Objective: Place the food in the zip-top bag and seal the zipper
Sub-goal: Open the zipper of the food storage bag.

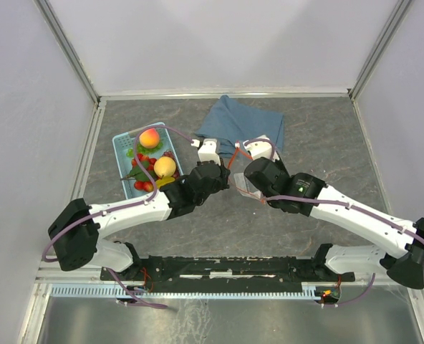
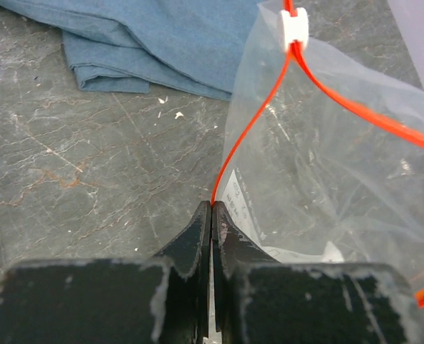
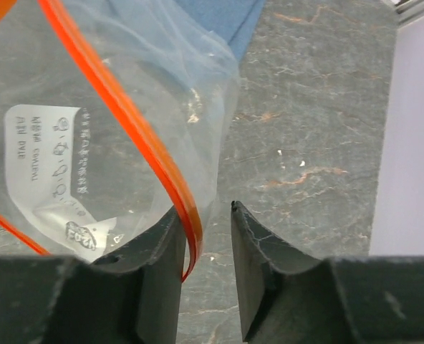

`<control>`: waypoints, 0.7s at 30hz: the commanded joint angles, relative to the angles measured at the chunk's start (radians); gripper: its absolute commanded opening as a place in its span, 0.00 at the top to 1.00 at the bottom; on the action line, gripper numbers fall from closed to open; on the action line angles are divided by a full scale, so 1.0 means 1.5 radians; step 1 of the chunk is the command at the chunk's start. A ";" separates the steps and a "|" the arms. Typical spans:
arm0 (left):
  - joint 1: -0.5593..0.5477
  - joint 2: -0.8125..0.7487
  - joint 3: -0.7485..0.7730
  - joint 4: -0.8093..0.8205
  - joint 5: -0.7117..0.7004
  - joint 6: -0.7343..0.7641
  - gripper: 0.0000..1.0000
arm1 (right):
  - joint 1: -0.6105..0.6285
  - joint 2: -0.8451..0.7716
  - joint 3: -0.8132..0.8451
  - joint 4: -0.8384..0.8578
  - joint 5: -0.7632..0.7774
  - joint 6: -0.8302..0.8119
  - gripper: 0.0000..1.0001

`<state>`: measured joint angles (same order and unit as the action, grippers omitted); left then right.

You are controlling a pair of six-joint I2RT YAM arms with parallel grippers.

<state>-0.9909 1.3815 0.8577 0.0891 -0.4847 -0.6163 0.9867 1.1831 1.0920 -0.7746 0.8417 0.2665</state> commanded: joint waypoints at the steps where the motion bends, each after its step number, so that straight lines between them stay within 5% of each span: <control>1: -0.005 -0.025 0.008 0.051 0.016 -0.003 0.97 | 0.002 0.011 0.009 0.028 -0.050 0.045 0.58; 7: -0.005 -0.026 0.005 0.058 0.021 -0.008 0.97 | 0.003 0.016 0.003 0.015 -0.069 0.062 0.58; 16: -0.004 -0.025 -0.013 0.042 -0.008 -0.002 0.97 | 0.002 -0.012 0.004 -0.043 0.050 0.079 0.93; 21: -0.004 -0.036 -0.031 0.030 -0.004 -0.011 0.97 | 0.002 -0.018 0.007 -0.071 0.150 0.104 0.98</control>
<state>-0.9909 1.3708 0.8284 0.1257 -0.4610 -0.6167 0.9867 1.1820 1.0897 -0.8364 0.8875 0.3801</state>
